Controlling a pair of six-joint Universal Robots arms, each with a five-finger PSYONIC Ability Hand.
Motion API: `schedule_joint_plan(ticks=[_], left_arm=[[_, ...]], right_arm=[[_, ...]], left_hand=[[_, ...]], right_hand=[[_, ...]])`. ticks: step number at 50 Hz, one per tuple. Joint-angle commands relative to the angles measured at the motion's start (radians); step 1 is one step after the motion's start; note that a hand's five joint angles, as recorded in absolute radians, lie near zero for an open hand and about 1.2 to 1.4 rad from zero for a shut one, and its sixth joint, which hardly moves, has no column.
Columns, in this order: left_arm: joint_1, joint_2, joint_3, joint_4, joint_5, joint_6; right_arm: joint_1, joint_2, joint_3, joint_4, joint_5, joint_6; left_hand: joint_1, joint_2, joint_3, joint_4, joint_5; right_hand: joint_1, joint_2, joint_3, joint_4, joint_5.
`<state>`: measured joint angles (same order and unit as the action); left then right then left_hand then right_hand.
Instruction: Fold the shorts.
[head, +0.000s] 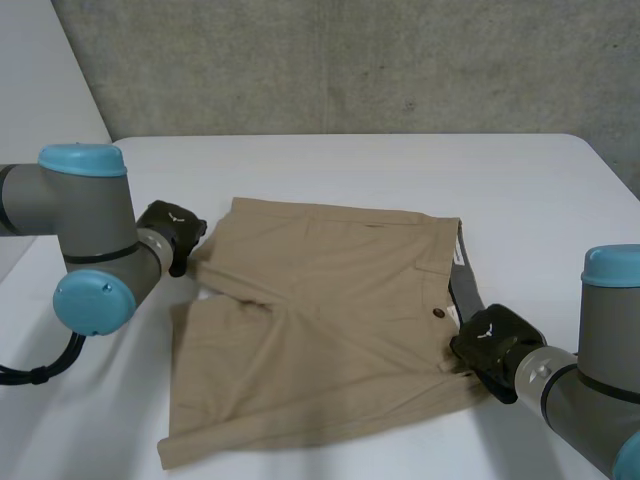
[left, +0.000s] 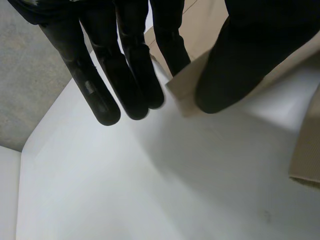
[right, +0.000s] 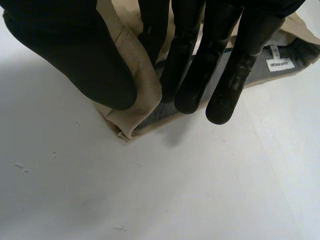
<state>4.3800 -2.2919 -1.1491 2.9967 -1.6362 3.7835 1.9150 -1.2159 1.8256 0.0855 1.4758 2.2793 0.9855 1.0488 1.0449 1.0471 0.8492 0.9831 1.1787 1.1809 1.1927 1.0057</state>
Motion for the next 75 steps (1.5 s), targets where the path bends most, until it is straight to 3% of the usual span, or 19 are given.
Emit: schedule_joint_plan(ticks=[1,7,12,20,27,33,44,45,46,47,50,55,61,70,75], left_arm=[[-0.016,0.031,-0.043,0.013,0.004,-0.001],[-0.022,0.117,-0.095,0.013,-0.008,-0.011],[-0.011,0.281,-0.219,0.019,-0.010,-0.033],[-0.037,0.647,-0.538,-0.010,-0.002,-0.320],[-0.141,0.740,-0.720,-0.099,-0.008,-0.450],[-0.215,0.740,-0.823,-0.102,-0.016,-0.461],[-0.237,0.595,-0.880,-0.019,-0.096,-0.455],[-0.240,0.585,-0.879,-0.015,-0.105,-0.455],[-0.243,0.565,-0.873,0.001,-0.125,-0.455],[-0.246,0.559,-0.868,0.011,-0.135,-0.453],[-0.252,0.560,-0.836,0.077,-0.163,-0.447],[-0.267,0.574,-0.715,0.130,-0.169,-0.417],[-0.261,0.508,-0.499,0.162,-0.165,-0.277],[-0.197,0.133,-0.004,0.268,-0.163,-0.049],[-0.185,-0.073,0.233,0.312,-0.162,0.010]], right_arm=[[0.004,-0.002,-0.002,-0.003,-0.002,0.020],[0.003,-0.005,-0.019,-0.004,-0.003,0.081],[0.001,-0.007,-0.041,-0.007,-0.006,0.137],[0.001,-0.008,-0.118,-0.010,-0.018,0.316],[0.001,0.004,-0.152,-0.012,-0.025,0.378],[0.001,0.007,-0.160,-0.035,-0.023,0.382],[0.001,0.007,-0.155,-0.038,-0.023,0.382],[0.001,0.007,-0.154,-0.038,-0.023,0.384],[0.001,0.006,-0.155,-0.038,-0.023,0.382],[0.001,0.006,-0.155,-0.039,-0.023,0.384],[0.001,0.004,-0.157,-0.041,-0.023,0.382],[0.003,0.002,-0.176,-0.053,-0.022,0.375],[0.007,0.016,-0.259,-0.087,-0.014,0.364],[0.010,0.176,-0.521,-0.153,0.037,0.364],[0.016,0.320,-0.675,-0.235,0.077,0.304]], left_hand=[[-0.387,-0.450,-0.446,-0.449,-0.425],[-0.461,-0.524,-0.520,-0.522,-0.499],[-0.493,-0.556,-0.552,-0.555,-0.531],[-0.478,-0.542,-0.538,-0.540,-0.517],[-0.475,-0.539,-0.535,-0.537,-0.514],[-0.475,-0.539,-0.535,-0.537,-0.514],[-0.429,-0.492,-0.488,-0.490,-0.467],[-0.362,-0.425,-0.421,-0.423,-0.400],[-0.053,-0.116,-0.112,-0.115,-0.091],[0.107,0.044,0.048,0.046,0.069],[0.410,0.347,0.351,0.348,0.372],[0.411,0.347,0.351,0.349,0.373],[0.411,0.347,0.351,0.349,0.373],[0.411,0.347,0.351,0.349,0.373],[0.411,0.347,0.351,0.349,0.373]], right_hand=[[0.413,0.218,0.215,0.204,0.216],[0.413,0.218,0.215,0.204,0.216],[0.413,0.218,0.215,0.204,0.216],[0.413,0.218,0.215,0.204,0.216],[0.413,0.218,0.215,0.204,0.216],[0.413,0.218,0.215,0.204,0.216],[0.413,0.218,0.215,0.204,0.216],[0.413,0.218,0.215,0.204,0.216],[0.413,0.218,0.215,0.204,0.216],[0.413,0.218,0.215,0.204,0.216],[0.413,0.218,0.215,0.204,0.216],[0.413,0.218,0.215,0.204,0.216],[0.413,0.218,0.215,0.204,0.216],[0.413,0.218,0.215,0.204,0.216],[0.413,0.218,0.215,0.204,0.216]])
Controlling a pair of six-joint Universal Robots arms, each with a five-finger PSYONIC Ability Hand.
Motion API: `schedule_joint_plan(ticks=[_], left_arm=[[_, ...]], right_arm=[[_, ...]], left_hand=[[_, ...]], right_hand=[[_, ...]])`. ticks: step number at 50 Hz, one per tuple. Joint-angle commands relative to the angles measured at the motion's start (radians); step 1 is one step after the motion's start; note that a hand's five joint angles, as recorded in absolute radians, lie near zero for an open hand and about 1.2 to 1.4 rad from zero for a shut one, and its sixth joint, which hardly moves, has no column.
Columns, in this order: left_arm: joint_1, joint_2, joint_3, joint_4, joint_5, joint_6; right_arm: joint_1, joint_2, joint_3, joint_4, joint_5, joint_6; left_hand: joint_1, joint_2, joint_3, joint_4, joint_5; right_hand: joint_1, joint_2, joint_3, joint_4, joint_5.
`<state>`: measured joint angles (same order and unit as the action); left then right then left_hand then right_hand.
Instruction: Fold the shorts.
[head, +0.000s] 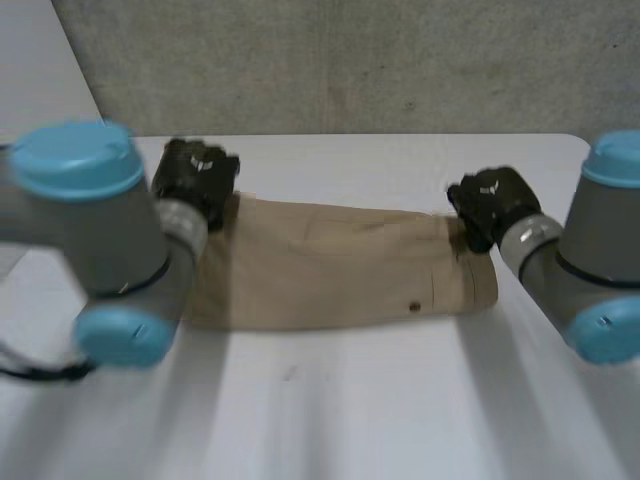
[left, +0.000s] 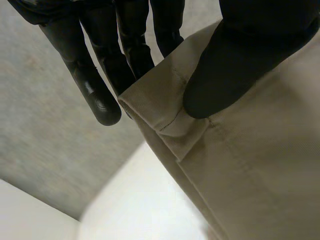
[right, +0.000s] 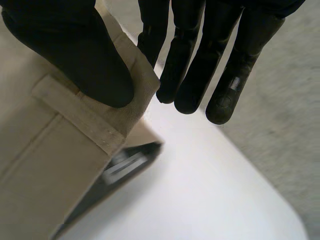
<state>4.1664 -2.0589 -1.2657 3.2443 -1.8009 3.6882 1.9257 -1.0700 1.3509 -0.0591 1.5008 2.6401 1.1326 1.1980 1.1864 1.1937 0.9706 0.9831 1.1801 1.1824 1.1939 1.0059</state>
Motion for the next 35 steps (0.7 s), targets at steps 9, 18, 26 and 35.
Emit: schedule_joint_plan(ticks=[9,18,26,35], left_arm=[[0.084,-0.628,0.650,0.202,0.052,0.128],[0.084,-0.767,0.697,0.293,0.132,0.119],[0.057,-0.634,0.585,0.292,0.129,0.086],[0.063,-0.290,0.214,0.287,0.129,-0.068]], right_arm=[[0.012,0.418,-0.372,-0.392,0.096,-0.227],[0.030,0.624,-0.530,-0.407,0.024,-0.267],[0.030,0.463,-0.441,-0.393,0.006,-0.183],[0.018,0.121,-0.121,-0.228,-0.040,0.165]], left_hand=[[0.264,0.198,0.210,0.203,0.251],[-0.889,-0.954,-0.943,-0.950,-0.902],[-0.958,-1.023,-1.012,-1.019,-0.971],[-0.958,-1.023,-1.012,-1.019,-0.971]], right_hand=[[0.413,0.216,0.214,0.202,0.216],[-0.809,-1.006,-1.008,-1.019,-1.006],[-0.809,-1.006,-1.008,-1.019,-1.006],[-0.809,-1.006,-1.008,-1.019,-1.006]])
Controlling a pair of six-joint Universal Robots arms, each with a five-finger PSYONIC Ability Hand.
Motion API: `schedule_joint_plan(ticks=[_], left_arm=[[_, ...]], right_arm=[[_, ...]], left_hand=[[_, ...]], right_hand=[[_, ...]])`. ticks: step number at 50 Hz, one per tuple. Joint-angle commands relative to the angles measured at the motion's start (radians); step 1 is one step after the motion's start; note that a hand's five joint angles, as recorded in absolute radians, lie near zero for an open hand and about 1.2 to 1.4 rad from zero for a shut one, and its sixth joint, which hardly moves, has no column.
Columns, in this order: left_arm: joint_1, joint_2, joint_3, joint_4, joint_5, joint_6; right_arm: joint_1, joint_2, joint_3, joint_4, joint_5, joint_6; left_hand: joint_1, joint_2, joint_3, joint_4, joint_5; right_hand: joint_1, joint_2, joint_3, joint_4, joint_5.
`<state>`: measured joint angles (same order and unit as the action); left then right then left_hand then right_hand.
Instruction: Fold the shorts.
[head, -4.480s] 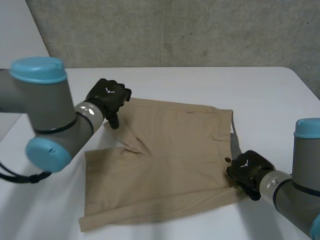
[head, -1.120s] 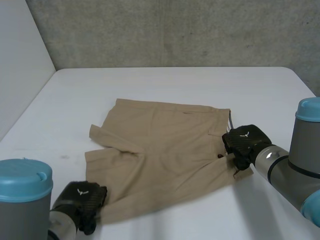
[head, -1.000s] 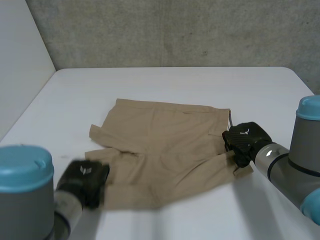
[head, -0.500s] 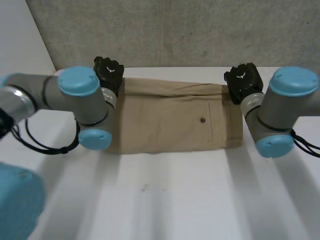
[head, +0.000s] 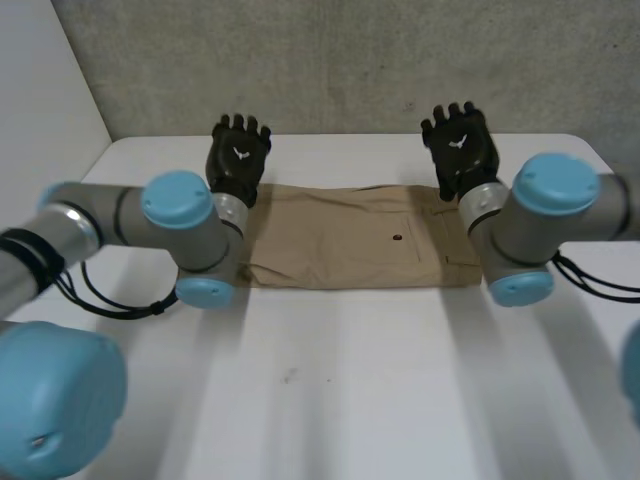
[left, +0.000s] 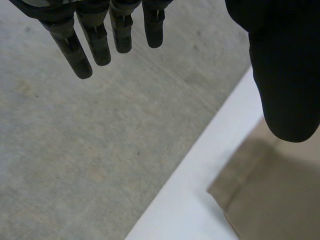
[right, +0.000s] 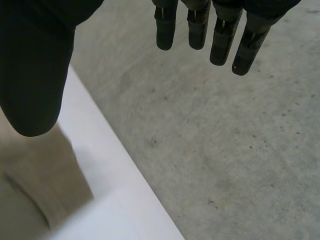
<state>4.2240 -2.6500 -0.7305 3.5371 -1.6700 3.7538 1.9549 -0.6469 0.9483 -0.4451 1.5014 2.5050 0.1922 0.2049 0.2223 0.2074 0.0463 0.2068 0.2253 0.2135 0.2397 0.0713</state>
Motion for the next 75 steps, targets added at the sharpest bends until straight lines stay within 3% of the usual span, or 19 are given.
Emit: schedule_joint_plan(ticks=[1,8,14,19,22,26,27,28,34,46,52,62,63,69,71,73,74,75], left_arm=[[0.007,0.330,-0.363,-0.006,-0.002,-0.153],[0.010,0.525,-0.677,-0.007,0.006,-0.328],[0.010,0.590,-0.820,-0.004,0.010,-0.413],[0.011,0.593,-0.859,0.002,0.007,-0.416],[0.019,0.590,-0.868,0.003,0.006,-0.416],[0.025,0.588,-0.873,0.003,0.006,-0.416],[0.025,0.588,-0.874,0.003,0.006,-0.416],[0.025,0.590,-0.874,0.003,0.006,-0.416],[0.025,0.597,-0.876,0.002,0.003,-0.417],[0.030,0.714,-0.908,-0.006,0.007,-0.417],[0.030,0.748,-0.885,0.000,0.007,-0.419],[0.028,0.752,-0.754,0.003,-0.002,-0.434],[0.027,0.752,-0.742,0.003,-0.004,-0.439],[0.030,0.734,-0.655,-0.006,-0.005,-0.480],[0.031,0.722,-0.633,-0.006,-0.005,-0.485],[0.027,0.693,-0.601,-0.009,-0.004,-0.486],[0.024,0.685,-0.589,-0.010,-0.004,-0.486],[0.022,0.677,-0.575,-0.014,-0.004,-0.486]], right_arm=[[-0.013,-0.318,0.300,0.186,-0.052,0.322],[-0.056,-0.336,0.443,0.345,-0.131,0.382],[-0.068,-0.267,0.469,0.302,-0.132,0.376],[-0.077,-0.224,0.469,0.229,-0.121,0.373],[-0.079,-0.201,0.475,0.158,-0.106,0.364],[-0.079,-0.194,0.489,0.062,-0.057,0.330],[-0.079,-0.194,0.494,0.028,-0.031,0.312],[-0.079,-0.197,0.500,0.013,-0.015,0.301],[-0.096,-0.243,0.523,-0.020,0.048,0.207],[-0.183,-0.336,0.512,0.103,0.027,-0.152],[-0.127,-0.344,0.434,0.101,-0.105,-0.311],[0.126,-0.293,0.313,0.101,-0.300,-0.282],[0.169,-0.265,0.301,0.101,-0.349,-0.279],[0.225,-0.194,0.291,0.103,-0.457,-0.215],[0.228,-0.186,0.293,0.108,-0.483,-0.141],[0.228,-0.188,0.293,0.109,-0.484,-0.083],[0.228,-0.197,0.291,0.108,-0.477,-0.021],[0.226,-0.203,0.290,0.106,-0.472,0.012]], left_hand=[[-0.018,-0.030,-0.048,-0.033,-0.046],[-0.018,-0.030,-0.048,-0.033,-0.046],[-0.018,-0.030,-0.048,-0.033,-0.046],[-0.018,-0.030,-0.048,-0.033,-0.046],[-0.018,-0.030,-0.048,-0.033,-0.046],[-0.018,-0.030,-0.048,-0.033,-0.046],[-0.018,-0.030,-0.048,-0.033,-0.046],[-0.018,-0.030,-0.048,-0.033,-0.046],[-0.018,-0.030,-0.048,-0.033,-0.046],[-0.018,-0.030,-0.048,-0.033,-0.046],[-0.018,-0.030,-0.048,-0.033,-0.046],[-0.018,-0.030,-0.048,-0.033,-0.046],[-0.018,-0.030,-0.048,-0.033,-0.046],[-0.018,-0.030,-0.048,-0.033,-0.046],[-0.018,-0.030,-0.048,-0.033,-0.046],[-0.018,-0.030,-0.048,-0.033,-0.046],[-0.018,-0.030,-0.048,-0.033,-0.046],[-0.018,-0.030,-0.048,-0.033,-0.046]], right_hand=[[-0.032,-0.051,-0.039,-0.065,-0.071],[-0.032,-0.051,-0.039,-0.065,-0.071],[0.183,0.165,0.177,0.150,0.144],[0.315,0.297,0.309,0.282,0.276],[0.485,0.467,0.479,0.453,0.446],[0.910,0.892,0.904,0.877,0.871],[1.187,1.168,1.180,1.154,1.148],[1.189,1.171,1.183,1.157,1.150],[1.189,1.171,1.183,1.157,1.150],[1.189,1.171,1.183,1.157,1.150],[1.189,1.171,1.183,1.157,1.150],[1.189,1.171,1.183,1.157,1.150],[1.189,1.171,1.183,1.157,1.150],[1.189,1.171,1.183,1.157,1.150],[0.943,0.924,0.936,0.910,0.904],[0.500,0.481,0.493,0.467,0.461],[0.172,0.154,0.165,0.139,0.133],[0.041,0.022,0.034,0.008,0.002]])
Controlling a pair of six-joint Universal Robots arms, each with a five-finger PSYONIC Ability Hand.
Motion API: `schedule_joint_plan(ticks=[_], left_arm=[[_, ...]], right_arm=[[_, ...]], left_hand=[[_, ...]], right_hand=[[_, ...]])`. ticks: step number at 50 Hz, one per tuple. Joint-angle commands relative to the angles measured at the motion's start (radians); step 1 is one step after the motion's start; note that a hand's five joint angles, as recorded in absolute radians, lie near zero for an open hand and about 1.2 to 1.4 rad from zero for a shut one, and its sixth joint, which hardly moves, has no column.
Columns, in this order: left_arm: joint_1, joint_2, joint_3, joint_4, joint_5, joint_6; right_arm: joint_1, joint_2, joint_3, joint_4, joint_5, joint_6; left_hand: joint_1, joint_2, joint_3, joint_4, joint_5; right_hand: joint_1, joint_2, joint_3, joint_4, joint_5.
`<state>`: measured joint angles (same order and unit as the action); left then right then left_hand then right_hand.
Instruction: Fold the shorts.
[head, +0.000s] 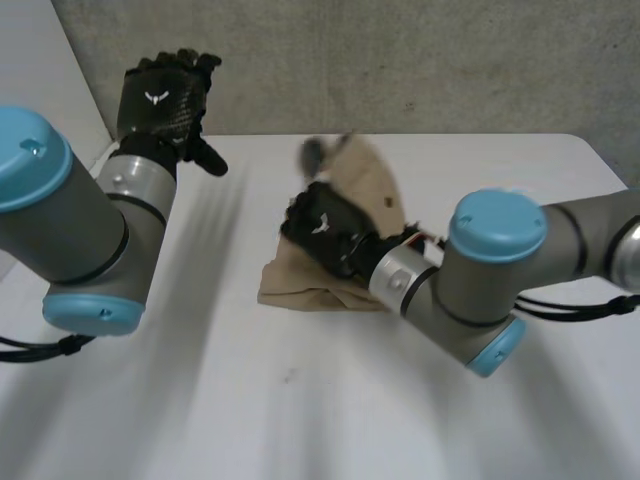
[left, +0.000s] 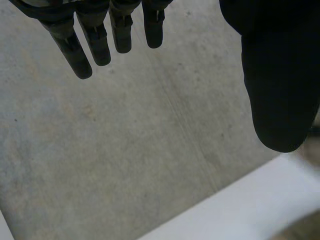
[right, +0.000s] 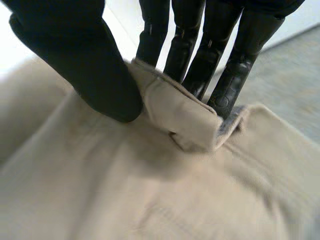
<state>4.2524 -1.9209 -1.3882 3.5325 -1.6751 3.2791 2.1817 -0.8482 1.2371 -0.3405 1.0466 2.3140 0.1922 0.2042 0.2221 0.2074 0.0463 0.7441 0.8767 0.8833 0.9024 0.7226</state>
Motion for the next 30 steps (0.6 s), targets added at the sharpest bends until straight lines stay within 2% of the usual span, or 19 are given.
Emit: schedule_joint_plan(ticks=[1,6,7,11,14,21,26,30], left_arm=[[-0.008,-0.059,0.098,-0.015,0.003,-0.012],[-0.020,-0.136,0.217,-0.102,0.006,-0.013],[-0.026,-0.148,0.236,-0.119,0.006,-0.013],[-0.060,-0.220,0.320,-0.204,0.009,-0.013],[-0.094,-0.286,0.366,-0.268,0.009,-0.015],[-0.152,-0.415,0.409,-0.374,0.005,-0.013],[-0.163,-0.487,0.428,-0.412,0.003,-0.004],[-0.160,-0.549,0.465,-0.486,0.002,-0.001]], right_arm=[[0.000,-0.014,-0.001,-0.002,-0.013,0.237],[-0.013,-0.100,-0.027,-0.005,0.096,0.456],[-0.026,-0.113,-0.036,-0.003,0.155,0.526],[-0.078,-0.120,-0.067,0.032,0.269,0.631],[-0.097,-0.106,-0.091,0.081,0.282,0.633],[-0.112,0.040,-0.261,0.319,0.279,0.633],[-0.141,0.174,-0.392,0.474,0.279,0.637],[-0.155,0.228,-0.432,0.514,0.280,0.637]], left_hand=[[-0.018,-0.030,-0.048,-0.033,-0.046],[-0.018,-0.030,-0.048,-0.033,-0.046],[-0.018,-0.030,-0.048,-0.033,-0.046],[-0.018,-0.030,-0.048,-0.033,-0.046],[-0.018,-0.030,-0.048,-0.033,-0.046],[-0.018,-0.030,-0.048,-0.033,-0.046],[-0.014,-0.026,-0.044,-0.029,-0.043],[-0.011,-0.023,-0.041,-0.026,-0.040]], right_hand=[[-0.570,-0.702,-0.709,-0.728,-0.723],[-0.570,-0.702,-0.709,-0.728,-0.723],[-0.570,-0.702,-0.709,-0.728,-0.723],[-0.570,-0.702,-0.709,-0.728,-0.723],[-0.570,-0.702,-0.709,-0.728,-0.723],[-0.570,-0.702,-0.709,-0.728,-0.723],[-0.570,-0.702,-0.709,-0.728,-0.723],[-0.570,-0.702,-0.709,-0.728,-0.723]])
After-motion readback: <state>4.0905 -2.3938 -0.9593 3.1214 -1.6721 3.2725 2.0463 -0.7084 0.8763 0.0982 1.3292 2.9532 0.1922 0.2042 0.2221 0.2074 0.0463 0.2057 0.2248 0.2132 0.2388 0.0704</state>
